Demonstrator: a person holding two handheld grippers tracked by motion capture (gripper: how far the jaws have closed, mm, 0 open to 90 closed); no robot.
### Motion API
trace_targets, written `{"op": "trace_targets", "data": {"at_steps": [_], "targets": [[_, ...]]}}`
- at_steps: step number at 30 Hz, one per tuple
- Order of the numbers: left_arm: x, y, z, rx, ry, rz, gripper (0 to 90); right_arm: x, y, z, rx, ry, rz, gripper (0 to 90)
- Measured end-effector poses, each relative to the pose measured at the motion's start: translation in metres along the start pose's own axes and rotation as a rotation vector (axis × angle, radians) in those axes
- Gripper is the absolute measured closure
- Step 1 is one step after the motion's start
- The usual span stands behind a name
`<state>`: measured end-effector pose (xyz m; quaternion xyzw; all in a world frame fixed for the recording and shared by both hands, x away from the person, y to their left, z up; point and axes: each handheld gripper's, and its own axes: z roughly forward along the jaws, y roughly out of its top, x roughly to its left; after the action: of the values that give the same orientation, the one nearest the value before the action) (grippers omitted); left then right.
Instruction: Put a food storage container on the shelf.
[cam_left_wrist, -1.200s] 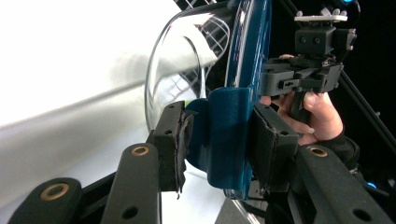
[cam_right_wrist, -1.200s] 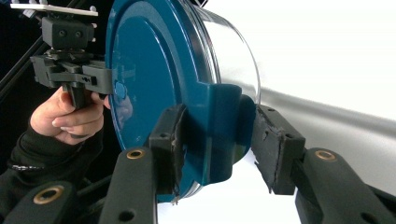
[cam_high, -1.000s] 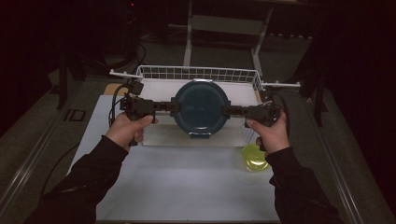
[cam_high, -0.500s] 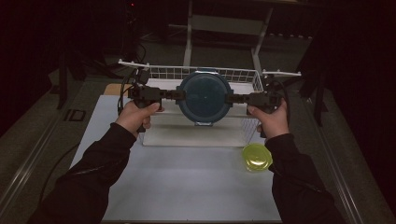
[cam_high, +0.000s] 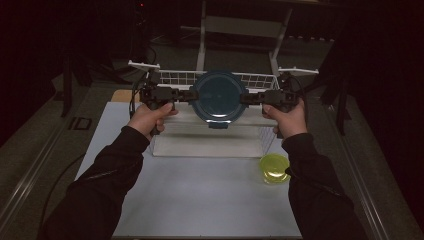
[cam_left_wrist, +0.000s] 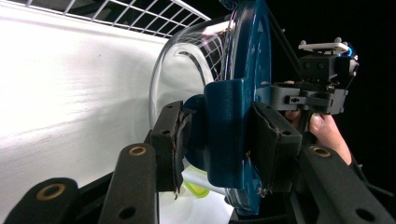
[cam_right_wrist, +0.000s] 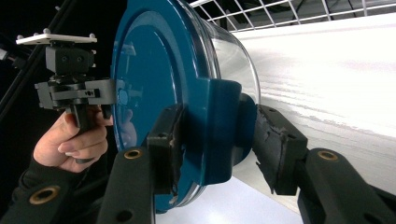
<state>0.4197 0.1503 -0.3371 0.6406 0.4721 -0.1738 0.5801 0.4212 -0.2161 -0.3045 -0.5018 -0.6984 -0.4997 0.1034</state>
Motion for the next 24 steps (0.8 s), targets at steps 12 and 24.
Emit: {"op": "trace_targets", "data": {"at_steps": [12,24], "targets": [[0.013,0.005,0.013,0.032,0.028,-0.085,46.9,-0.005,0.006,0.008,-0.014,-0.091,0.039,56.7],[-0.005,0.002,0.005,-0.014,0.160,0.088,40.7,0.004,0.000,0.001,-0.040,-0.102,-0.031,51.9]]}}
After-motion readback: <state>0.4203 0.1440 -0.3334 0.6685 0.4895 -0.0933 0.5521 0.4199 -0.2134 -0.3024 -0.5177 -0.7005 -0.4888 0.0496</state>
